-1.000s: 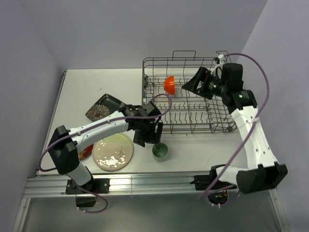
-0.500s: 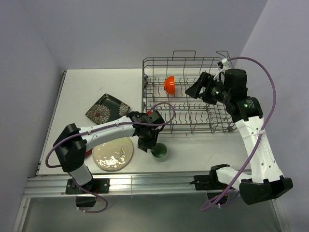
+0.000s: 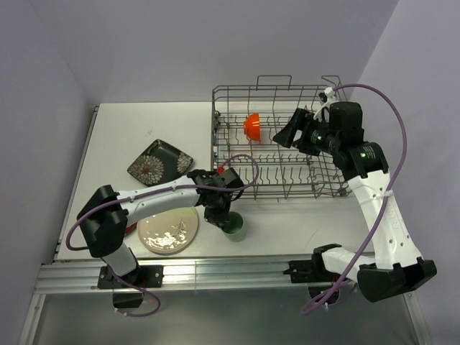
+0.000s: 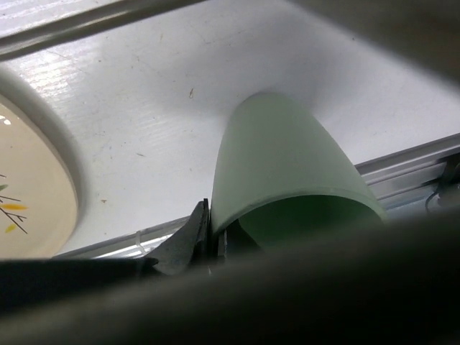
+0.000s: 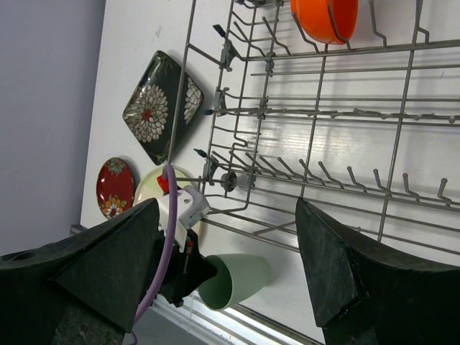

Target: Load the mixed dishes into the dish rack

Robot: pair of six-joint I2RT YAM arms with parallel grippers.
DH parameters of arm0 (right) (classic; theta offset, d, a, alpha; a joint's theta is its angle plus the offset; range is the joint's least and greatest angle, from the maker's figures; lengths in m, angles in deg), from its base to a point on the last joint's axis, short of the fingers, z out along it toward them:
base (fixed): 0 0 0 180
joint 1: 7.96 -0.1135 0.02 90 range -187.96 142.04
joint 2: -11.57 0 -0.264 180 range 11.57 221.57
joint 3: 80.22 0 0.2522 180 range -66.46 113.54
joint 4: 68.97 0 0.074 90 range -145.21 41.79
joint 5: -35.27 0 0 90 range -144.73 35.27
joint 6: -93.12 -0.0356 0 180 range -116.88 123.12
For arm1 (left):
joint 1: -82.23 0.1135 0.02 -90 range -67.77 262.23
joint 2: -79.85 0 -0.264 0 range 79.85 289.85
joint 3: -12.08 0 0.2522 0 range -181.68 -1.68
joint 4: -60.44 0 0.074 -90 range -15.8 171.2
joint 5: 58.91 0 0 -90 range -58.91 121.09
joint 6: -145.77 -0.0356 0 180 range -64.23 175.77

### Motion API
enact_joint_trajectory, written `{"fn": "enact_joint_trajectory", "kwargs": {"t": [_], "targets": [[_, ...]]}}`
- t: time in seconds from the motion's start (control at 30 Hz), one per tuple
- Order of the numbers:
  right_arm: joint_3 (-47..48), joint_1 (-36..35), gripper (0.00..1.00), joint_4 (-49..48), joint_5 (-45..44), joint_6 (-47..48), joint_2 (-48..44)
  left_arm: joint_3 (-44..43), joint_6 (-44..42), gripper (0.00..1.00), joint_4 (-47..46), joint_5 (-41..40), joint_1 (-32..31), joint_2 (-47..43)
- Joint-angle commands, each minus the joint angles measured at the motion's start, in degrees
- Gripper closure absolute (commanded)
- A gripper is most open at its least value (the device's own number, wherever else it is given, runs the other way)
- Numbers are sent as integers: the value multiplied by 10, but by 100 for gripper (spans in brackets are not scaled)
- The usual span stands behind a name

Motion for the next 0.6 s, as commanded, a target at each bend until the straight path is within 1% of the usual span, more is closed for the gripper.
{"fn": "enact_joint_trajectory", "kwargs": {"t": [0.0,0.07,0.2,0.27,0.3,0.37,0.4,0.43,0.47,0.5,0.53,0.57], "targets": [[13,-6,16,-2,-7,7,-6,10,-14,100,7,0,-7,-37],[2,-6,16,-1,-1,6,-10,12,-23,100,15,1,-7,-51],[-8,-6,16,8,15,8,-16,0,-31,100,39,29,-8,-114],[-3,-6,16,22,35,10,-11,-29,-36,100,58,57,-7,-136],[1,-6,16,26,48,9,-7,-57,-41,100,63,70,-7,-155],[12,-6,16,30,103,7,3,-96,-49,100,79,106,-7,-166],[14,-6,16,28,130,3,7,-141,-52,100,86,115,-7,-169],[17,-6,16,16,161,-2,13,-167,-56,100,95,120,-6,-168],[16,-6,16,6,228,-8,15,-193,-75,100,115,130,-2,-164],[13,-6,16,-11,270,-32,16,-248,-87,100,125,139,3,-159],[6,-6,16,-59,308,-52,15,-277,-97,100,133,149,20,-155],[-14,-6,16,-86,370,-71,13,-300,-109,100,131,186,31,-152]]}}
